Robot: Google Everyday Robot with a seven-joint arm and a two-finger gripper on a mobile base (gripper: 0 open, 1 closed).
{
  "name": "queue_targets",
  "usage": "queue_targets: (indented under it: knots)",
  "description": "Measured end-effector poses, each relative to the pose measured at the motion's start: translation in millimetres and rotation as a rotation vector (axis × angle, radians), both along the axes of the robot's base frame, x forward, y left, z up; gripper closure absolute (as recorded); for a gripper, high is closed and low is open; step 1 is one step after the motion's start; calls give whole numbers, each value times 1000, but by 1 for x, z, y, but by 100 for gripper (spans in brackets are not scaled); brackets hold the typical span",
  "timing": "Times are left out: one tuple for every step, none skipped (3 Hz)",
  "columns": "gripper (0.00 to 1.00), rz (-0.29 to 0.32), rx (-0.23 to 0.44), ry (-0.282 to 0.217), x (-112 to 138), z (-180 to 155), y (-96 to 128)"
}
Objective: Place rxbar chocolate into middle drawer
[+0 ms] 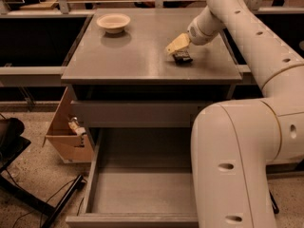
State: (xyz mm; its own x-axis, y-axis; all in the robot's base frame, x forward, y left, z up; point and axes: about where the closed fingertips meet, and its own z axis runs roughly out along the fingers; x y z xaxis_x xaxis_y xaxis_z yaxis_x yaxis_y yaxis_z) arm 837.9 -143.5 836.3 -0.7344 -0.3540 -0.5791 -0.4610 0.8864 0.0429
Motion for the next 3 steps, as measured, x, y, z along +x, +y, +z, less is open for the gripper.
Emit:
queue_targets:
  knots:
    - [27,-29,-31,72,-7,-23,-11]
    - [50,-29,-31,72,-7,-14,-11]
    - [73,-29,-31,72,-7,-5,-11]
